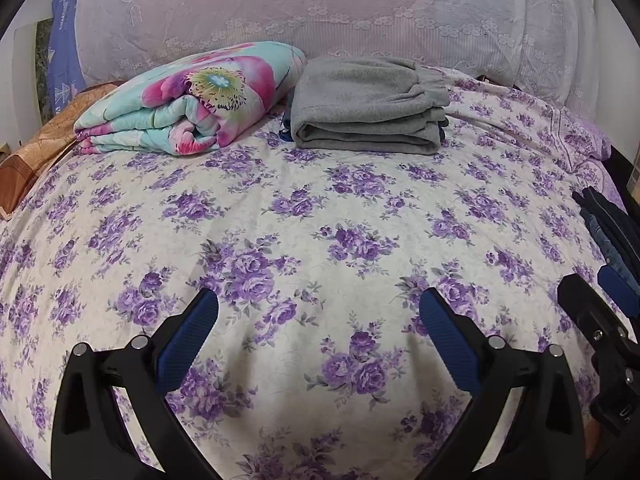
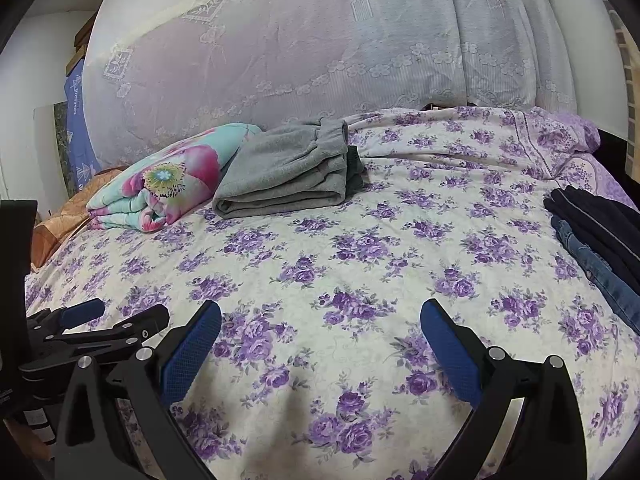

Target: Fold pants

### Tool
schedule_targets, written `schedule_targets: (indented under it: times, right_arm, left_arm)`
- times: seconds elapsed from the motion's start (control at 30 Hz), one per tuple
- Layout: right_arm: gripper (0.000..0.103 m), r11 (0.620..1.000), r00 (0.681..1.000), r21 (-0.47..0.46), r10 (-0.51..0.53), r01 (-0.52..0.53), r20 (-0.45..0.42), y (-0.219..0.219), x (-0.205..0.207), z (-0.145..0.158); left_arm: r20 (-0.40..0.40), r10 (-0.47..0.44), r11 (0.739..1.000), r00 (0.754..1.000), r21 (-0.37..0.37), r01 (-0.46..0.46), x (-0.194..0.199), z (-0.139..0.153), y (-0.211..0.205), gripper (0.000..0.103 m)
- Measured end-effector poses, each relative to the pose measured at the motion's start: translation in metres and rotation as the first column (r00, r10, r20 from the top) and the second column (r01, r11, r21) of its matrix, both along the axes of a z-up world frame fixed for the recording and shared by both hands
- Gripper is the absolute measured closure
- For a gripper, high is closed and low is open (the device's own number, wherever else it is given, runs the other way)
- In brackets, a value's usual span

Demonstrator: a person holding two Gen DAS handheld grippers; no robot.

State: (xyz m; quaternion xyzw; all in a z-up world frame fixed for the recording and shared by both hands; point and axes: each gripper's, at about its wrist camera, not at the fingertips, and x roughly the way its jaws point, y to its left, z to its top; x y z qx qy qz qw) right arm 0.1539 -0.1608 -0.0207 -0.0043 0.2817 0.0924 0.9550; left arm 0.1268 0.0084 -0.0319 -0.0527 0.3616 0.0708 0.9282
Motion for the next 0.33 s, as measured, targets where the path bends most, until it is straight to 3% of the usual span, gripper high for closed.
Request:
schedule_targets:
  times: [0.33]
  right_arm:
    - [0.003, 1.000, 1.000, -0.006, 0.003, -0.003, -0.012, 0.0029, -0.0008, -0.0029]
  left_arm:
    - [-0.002, -0.020, 1.000, 1.000, 0.020, 0.020, -0.0021, 0.0011, -0.0062, 0.005]
